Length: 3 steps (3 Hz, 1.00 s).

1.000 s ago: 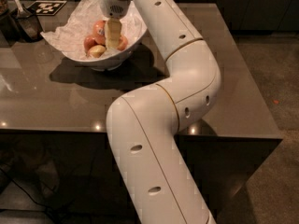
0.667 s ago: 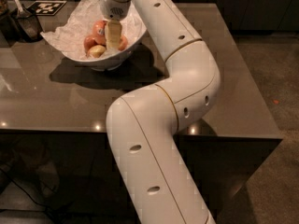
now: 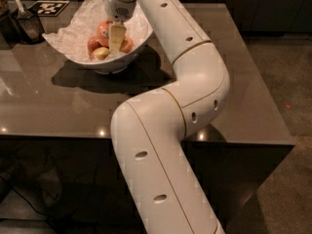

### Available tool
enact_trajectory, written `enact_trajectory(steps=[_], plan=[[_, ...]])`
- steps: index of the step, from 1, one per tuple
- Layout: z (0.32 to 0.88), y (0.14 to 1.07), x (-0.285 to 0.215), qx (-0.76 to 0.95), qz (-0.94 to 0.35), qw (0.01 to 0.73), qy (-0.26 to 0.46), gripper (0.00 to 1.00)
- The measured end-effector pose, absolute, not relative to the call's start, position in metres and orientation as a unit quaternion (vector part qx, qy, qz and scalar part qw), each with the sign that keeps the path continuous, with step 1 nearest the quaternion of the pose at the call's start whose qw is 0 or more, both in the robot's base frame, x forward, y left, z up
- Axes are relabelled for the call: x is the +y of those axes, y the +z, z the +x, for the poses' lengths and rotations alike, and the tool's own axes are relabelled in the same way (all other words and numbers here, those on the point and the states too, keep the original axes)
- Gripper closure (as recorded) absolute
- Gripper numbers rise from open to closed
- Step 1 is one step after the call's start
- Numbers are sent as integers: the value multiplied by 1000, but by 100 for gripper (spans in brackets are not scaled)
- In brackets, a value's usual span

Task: Pick apple from white bowl

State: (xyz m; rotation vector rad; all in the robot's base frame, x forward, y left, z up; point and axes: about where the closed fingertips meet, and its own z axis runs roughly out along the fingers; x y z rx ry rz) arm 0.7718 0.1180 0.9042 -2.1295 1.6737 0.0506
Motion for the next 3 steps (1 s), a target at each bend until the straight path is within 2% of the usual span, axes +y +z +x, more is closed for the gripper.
enact_trajectory(steps=[2,3], plan=[[772,904,118,603,-768,215,18,89],[780,922,122,605,-758,245,6,100]])
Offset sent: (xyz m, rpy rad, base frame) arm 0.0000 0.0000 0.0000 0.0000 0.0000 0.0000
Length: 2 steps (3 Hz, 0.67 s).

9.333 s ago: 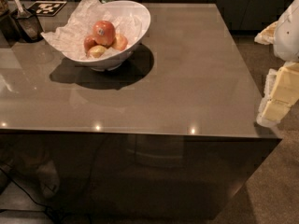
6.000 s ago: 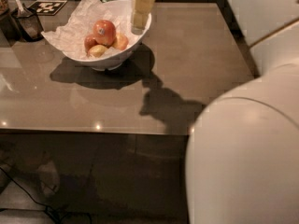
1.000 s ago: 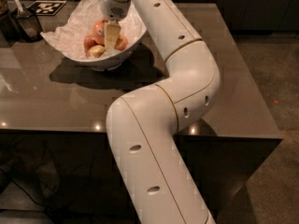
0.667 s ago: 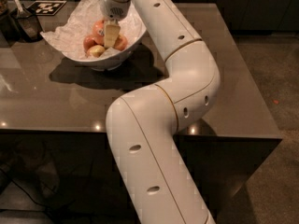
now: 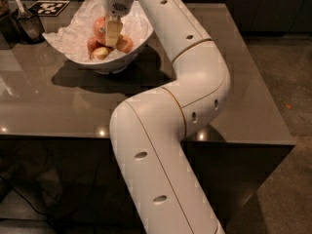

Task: Pick apple from white bowl

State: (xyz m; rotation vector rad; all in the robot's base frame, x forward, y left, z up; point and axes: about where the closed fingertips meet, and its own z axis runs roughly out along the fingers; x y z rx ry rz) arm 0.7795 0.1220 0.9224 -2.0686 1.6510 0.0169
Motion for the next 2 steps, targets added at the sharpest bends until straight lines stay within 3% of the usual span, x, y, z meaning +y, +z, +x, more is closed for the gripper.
enact_trajectory(steps=[2], plan=[[772,998,113,613,-727,309,-21,100]])
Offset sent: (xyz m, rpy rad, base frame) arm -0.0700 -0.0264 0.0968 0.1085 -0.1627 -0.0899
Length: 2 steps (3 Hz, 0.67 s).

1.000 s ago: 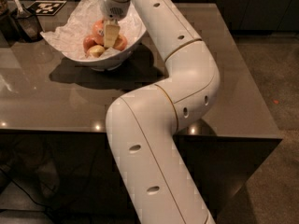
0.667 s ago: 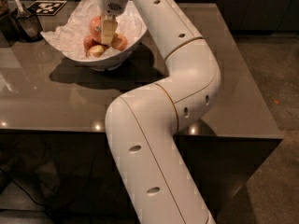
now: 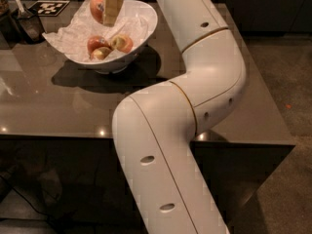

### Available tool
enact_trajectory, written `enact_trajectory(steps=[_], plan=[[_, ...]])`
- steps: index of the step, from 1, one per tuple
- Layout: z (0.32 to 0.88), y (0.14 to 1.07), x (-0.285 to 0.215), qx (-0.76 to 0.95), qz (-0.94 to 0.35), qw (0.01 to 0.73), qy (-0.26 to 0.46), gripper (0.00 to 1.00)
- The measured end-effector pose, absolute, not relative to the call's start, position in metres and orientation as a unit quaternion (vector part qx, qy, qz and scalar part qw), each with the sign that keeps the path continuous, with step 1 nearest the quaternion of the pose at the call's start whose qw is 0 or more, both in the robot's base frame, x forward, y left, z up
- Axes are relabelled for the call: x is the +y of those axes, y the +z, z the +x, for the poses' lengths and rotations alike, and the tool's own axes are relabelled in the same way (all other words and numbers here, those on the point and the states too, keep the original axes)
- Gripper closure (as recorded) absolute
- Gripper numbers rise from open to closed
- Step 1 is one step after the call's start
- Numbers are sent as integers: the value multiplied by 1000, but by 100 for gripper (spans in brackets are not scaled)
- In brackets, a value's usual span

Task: Pick apple from white bowl

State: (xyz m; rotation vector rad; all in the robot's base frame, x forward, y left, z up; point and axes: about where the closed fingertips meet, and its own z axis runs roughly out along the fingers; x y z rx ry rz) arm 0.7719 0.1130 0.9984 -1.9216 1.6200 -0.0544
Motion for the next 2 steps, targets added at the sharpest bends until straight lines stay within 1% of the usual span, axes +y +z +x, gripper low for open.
enact_trajectory(steps=[1,2], plan=[[762,1035,108,608,-718,337,-30,100],[765,1032,112,607,-718,339,-30,100]])
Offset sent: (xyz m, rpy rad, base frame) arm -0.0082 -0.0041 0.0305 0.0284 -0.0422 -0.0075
